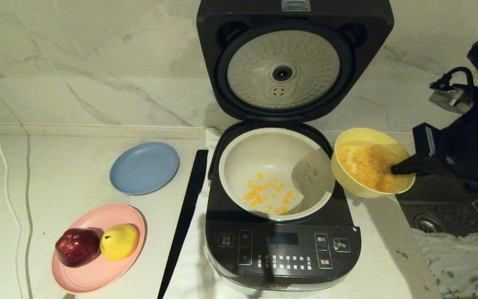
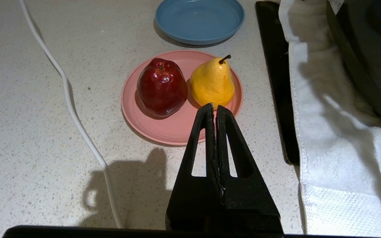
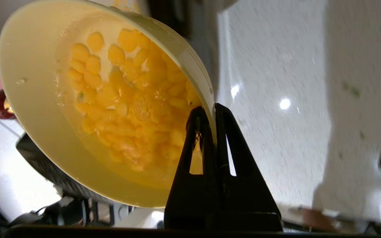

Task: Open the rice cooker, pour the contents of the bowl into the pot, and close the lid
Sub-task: Pour the water from the bowl into the rice cooker

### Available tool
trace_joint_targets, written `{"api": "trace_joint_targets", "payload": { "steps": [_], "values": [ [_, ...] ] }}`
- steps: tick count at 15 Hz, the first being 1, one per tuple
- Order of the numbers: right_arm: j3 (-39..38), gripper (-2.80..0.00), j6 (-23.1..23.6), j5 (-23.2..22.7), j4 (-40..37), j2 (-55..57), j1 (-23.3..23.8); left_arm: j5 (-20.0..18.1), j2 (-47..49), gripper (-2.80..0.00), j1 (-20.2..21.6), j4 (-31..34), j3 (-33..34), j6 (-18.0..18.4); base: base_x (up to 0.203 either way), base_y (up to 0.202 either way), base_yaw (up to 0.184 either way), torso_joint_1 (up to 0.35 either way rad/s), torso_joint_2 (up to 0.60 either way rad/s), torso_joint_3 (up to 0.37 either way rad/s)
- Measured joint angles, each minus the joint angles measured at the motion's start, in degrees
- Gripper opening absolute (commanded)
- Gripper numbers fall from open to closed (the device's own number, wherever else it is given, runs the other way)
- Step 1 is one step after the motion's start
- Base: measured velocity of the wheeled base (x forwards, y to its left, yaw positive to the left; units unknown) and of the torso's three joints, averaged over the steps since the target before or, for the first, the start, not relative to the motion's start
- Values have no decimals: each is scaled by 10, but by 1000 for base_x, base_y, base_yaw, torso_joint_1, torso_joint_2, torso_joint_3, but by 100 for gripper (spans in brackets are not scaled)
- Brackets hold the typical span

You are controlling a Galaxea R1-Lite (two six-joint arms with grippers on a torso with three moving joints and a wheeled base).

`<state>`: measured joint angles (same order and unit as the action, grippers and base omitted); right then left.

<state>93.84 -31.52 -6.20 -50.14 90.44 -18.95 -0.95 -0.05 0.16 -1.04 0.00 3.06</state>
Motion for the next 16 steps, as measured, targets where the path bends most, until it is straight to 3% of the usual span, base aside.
{"api": "trace_joint_targets", "payload": {
  "steps": [9,12,16],
  "values": [
    [155,-280,-39,91,-2,102,-114,0,0,-280,0,0,0,0,0,0,0,0,0,0],
    [167,-280,-39,123,13,130,-143,0,0,-280,0,0,0,0,0,0,0,0,0,0],
    [169,-280,-42,126,38,150,-152,0,0,-280,0,0,0,0,0,0,0,0,0,0]
  ]
}}
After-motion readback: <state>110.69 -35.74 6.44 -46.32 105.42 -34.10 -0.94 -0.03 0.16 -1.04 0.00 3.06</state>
